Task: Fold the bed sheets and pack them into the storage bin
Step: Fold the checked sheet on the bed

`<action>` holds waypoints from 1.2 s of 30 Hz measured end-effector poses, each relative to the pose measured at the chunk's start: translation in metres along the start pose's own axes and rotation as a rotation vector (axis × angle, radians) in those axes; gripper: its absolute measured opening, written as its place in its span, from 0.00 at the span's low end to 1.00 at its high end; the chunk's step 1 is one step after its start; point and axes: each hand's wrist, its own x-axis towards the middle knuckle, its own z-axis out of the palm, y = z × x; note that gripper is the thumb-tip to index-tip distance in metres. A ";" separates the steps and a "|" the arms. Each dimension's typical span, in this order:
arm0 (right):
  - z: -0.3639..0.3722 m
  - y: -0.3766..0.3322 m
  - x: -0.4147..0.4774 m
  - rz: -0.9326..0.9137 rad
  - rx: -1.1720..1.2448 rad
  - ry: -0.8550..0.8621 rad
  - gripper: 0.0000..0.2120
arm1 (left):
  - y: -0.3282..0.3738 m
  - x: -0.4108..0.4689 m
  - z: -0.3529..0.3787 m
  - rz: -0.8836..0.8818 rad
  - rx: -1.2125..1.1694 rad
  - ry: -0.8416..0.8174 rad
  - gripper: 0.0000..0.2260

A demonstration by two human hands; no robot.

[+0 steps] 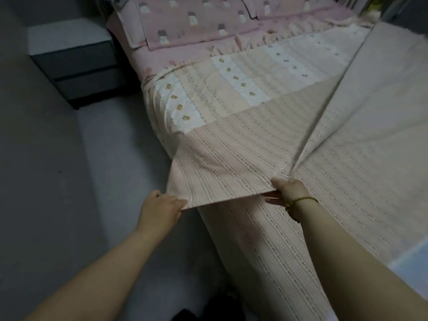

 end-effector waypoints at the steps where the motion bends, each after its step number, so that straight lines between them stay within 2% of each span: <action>1: -0.014 0.007 -0.005 0.001 -0.013 0.014 0.11 | 0.013 -0.004 0.000 0.008 -0.002 -0.017 0.05; 4: -0.054 0.025 -0.013 -0.001 -0.087 0.038 0.10 | 0.056 -0.018 0.005 0.021 -0.014 -0.022 0.07; 6: -0.079 0.038 -0.018 -0.012 -0.131 0.045 0.10 | 0.083 -0.029 0.010 0.028 -0.032 -0.009 0.14; 10: -0.135 0.065 -0.034 -0.037 -0.169 -0.020 0.08 | 0.143 -0.061 0.015 0.026 -0.003 0.012 0.09; 13: -0.171 0.088 -0.046 -0.058 -0.193 -0.078 0.10 | 0.181 -0.083 0.016 -0.013 0.000 0.032 0.15; 17: -0.209 0.125 -0.057 -0.025 -0.287 -0.136 0.11 | 0.225 -0.106 0.019 -0.051 0.030 0.066 0.09; 21: -0.233 0.156 -0.047 -0.017 -0.298 -0.135 0.11 | 0.257 -0.118 0.040 -0.122 0.051 0.071 0.16; 23: -0.240 0.168 -0.034 -0.034 -0.362 -0.132 0.10 | 0.273 -0.121 0.055 -0.161 0.057 -0.029 0.14; 25: -0.245 0.178 -0.024 -0.029 -0.403 -0.127 0.10 | 0.285 -0.125 0.069 -0.206 0.044 -0.128 0.07; 28: -0.251 0.194 -0.011 0.009 -0.426 -0.100 0.13 | 0.304 -0.133 0.091 -0.269 0.020 -0.149 0.06; 30: -0.255 0.199 -0.009 0.049 -0.384 -0.103 0.13 | 0.319 -0.137 0.101 -0.317 -0.021 -0.140 0.03; 33: -0.257 0.203 -0.005 0.056 -0.394 -0.102 0.15 | 0.343 -0.126 0.108 -0.339 -0.171 -0.132 0.19; 36: -0.257 0.203 0.000 0.058 -0.395 -0.106 0.15 | 0.369 -0.096 0.112 -0.349 -0.279 -0.146 0.26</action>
